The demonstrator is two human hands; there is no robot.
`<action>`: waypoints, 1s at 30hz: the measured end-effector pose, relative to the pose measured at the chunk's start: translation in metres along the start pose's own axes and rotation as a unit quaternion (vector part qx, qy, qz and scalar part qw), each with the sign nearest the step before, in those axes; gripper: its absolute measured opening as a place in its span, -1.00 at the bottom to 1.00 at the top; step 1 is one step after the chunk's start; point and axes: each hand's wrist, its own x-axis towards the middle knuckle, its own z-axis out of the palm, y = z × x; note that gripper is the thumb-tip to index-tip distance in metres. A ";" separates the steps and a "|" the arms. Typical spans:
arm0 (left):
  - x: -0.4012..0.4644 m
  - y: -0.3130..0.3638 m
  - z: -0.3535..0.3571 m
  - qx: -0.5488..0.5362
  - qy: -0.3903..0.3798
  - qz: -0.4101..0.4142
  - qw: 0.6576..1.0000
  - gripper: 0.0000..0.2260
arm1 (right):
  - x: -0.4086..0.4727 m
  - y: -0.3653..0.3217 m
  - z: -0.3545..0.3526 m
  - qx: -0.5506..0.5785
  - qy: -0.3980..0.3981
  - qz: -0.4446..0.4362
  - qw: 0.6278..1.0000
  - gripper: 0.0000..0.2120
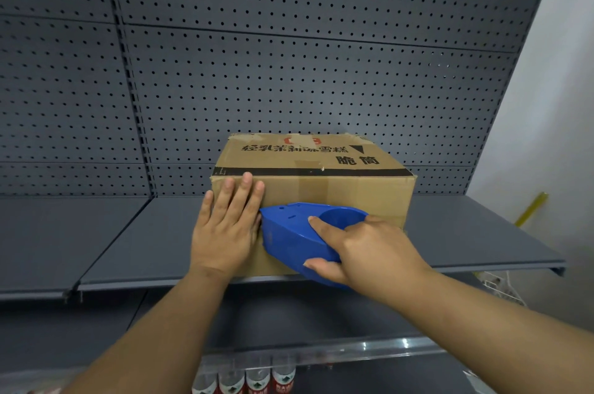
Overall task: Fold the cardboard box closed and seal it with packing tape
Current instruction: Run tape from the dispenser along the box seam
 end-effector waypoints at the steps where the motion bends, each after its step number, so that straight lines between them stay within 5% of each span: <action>1: 0.000 0.000 0.000 -0.002 0.001 0.001 1.000 -0.54 | 0.000 0.001 0.000 0.004 -0.001 -0.002 1.000 -0.42; 19: 0.000 0.001 -0.002 -0.009 0.003 0.008 1.000 -0.55 | -0.003 0.015 -0.005 0.045 -0.021 -0.029 0.998 -0.44; 24: -0.001 0.001 -0.002 -0.010 -0.004 0.005 1.000 -0.55 | -0.004 0.016 -0.020 0.083 -0.140 -0.023 0.986 -0.38; 30: -0.001 0.000 0.000 0.001 0.001 0.006 1.000 -0.54 | -0.011 0.029 -0.016 0.063 -0.095 -0.022 0.993 -0.38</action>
